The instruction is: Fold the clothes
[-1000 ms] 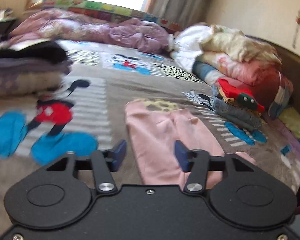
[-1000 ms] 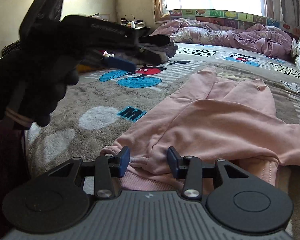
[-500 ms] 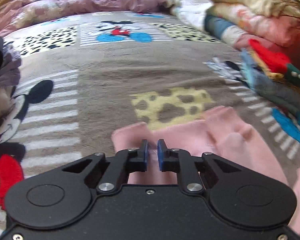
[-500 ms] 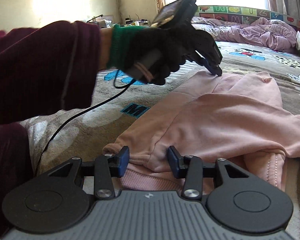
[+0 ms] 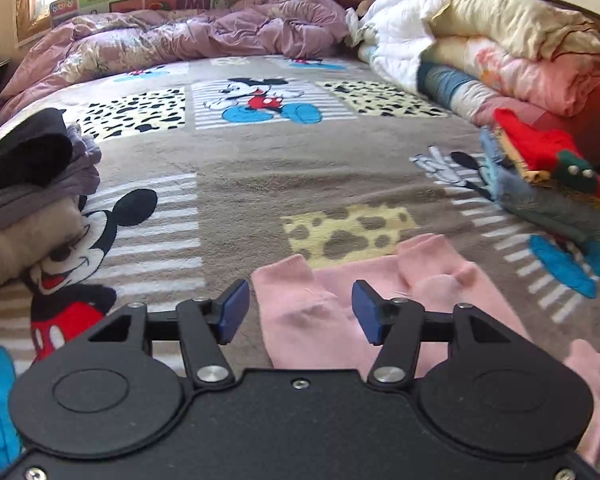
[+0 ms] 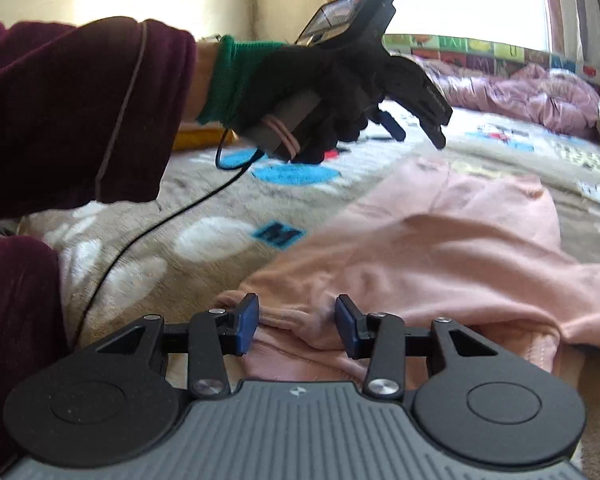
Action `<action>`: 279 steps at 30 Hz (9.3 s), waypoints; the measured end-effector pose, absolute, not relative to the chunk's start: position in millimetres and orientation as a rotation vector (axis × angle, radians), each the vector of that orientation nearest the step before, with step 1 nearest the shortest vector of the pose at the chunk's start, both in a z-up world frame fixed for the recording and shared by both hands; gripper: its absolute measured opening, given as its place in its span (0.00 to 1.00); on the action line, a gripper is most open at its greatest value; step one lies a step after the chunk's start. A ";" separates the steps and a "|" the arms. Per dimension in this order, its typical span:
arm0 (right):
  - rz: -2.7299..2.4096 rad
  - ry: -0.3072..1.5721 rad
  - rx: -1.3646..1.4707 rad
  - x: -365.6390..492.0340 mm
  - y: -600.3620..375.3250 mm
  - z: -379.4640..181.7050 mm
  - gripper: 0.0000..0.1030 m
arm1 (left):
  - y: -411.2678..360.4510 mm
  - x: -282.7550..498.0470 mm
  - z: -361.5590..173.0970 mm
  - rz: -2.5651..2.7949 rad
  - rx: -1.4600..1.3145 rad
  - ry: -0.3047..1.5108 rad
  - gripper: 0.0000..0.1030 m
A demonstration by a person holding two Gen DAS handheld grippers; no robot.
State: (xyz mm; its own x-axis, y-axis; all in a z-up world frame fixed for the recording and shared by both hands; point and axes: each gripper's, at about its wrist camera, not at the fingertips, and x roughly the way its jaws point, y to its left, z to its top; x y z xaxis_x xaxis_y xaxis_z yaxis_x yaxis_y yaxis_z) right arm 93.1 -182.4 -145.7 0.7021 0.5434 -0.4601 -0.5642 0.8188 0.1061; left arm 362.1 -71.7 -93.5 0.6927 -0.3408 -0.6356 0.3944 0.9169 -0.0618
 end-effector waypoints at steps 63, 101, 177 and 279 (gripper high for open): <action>0.504 0.255 0.254 103.5 -262.7 -114.3 0.51 | -104.1 272.2 -21.3 -0.569 0.174 0.588 0.03; 0.570 0.427 -0.375 100.6 -121.5 -158.1 0.50 | -33.4 383.0 -138.3 -0.580 -0.195 0.827 0.03; 0.620 0.416 -0.310 88.3 -141.1 -148.8 0.66 | -27.8 266.1 -114.0 -0.403 -0.076 0.625 0.34; 0.417 0.240 0.077 72.2 -307.2 -107.3 0.21 | -3.3 144.1 -101.0 -0.722 0.037 0.321 0.14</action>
State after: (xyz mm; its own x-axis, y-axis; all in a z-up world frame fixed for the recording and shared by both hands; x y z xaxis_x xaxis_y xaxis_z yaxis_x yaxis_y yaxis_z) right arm 72.2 -307.2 -107.3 0.8866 0.4097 -0.2146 -0.3917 0.9119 0.1227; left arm 144.1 -3.3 -101.0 0.7038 -0.6435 -0.3010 0.6548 0.7519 -0.0764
